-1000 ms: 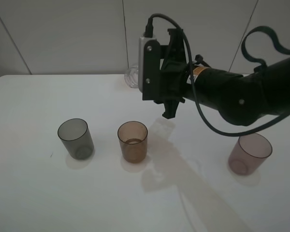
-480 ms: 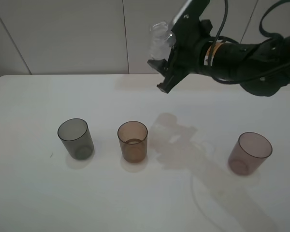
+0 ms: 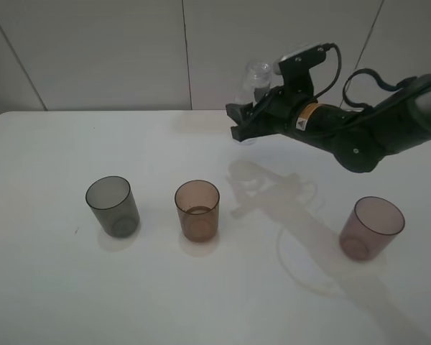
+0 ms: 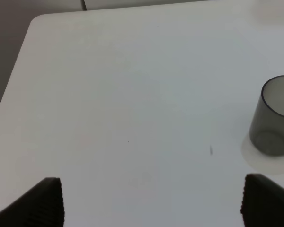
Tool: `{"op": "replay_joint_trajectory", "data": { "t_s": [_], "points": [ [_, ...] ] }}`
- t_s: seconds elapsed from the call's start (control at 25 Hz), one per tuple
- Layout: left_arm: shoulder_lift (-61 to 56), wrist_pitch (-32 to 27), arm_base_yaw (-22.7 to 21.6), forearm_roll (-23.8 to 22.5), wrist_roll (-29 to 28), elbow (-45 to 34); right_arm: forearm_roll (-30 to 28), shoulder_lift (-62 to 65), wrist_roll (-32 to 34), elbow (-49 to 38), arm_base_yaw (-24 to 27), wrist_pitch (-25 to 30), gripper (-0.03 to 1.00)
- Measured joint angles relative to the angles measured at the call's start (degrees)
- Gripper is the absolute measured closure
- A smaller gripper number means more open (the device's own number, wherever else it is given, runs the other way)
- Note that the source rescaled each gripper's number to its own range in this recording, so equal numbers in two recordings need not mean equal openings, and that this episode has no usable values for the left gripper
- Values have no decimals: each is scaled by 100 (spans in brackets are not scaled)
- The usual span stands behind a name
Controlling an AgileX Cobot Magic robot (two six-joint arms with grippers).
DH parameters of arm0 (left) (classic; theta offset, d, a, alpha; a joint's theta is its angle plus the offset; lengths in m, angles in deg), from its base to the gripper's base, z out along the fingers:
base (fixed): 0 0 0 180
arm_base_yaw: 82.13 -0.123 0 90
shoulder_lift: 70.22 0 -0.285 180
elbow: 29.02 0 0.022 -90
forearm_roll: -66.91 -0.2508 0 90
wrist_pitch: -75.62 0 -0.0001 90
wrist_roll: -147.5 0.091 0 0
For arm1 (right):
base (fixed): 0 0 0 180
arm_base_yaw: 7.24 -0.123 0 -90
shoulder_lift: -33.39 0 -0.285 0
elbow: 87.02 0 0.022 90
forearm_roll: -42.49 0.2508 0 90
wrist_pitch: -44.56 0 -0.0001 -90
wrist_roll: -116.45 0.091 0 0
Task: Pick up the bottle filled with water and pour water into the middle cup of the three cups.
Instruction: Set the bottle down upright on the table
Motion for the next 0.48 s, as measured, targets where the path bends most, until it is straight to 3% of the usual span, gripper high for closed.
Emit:
{"op": "replay_joint_trajectory", "data": {
  "t_s": [0.16,0.48],
  "points": [
    [0,0,0,0,0,0,332,-324,-338,0,0,-93,94],
    [0,0,0,0,0,0,392,-539,-1046,4,0,-80,94]
  ]
}}
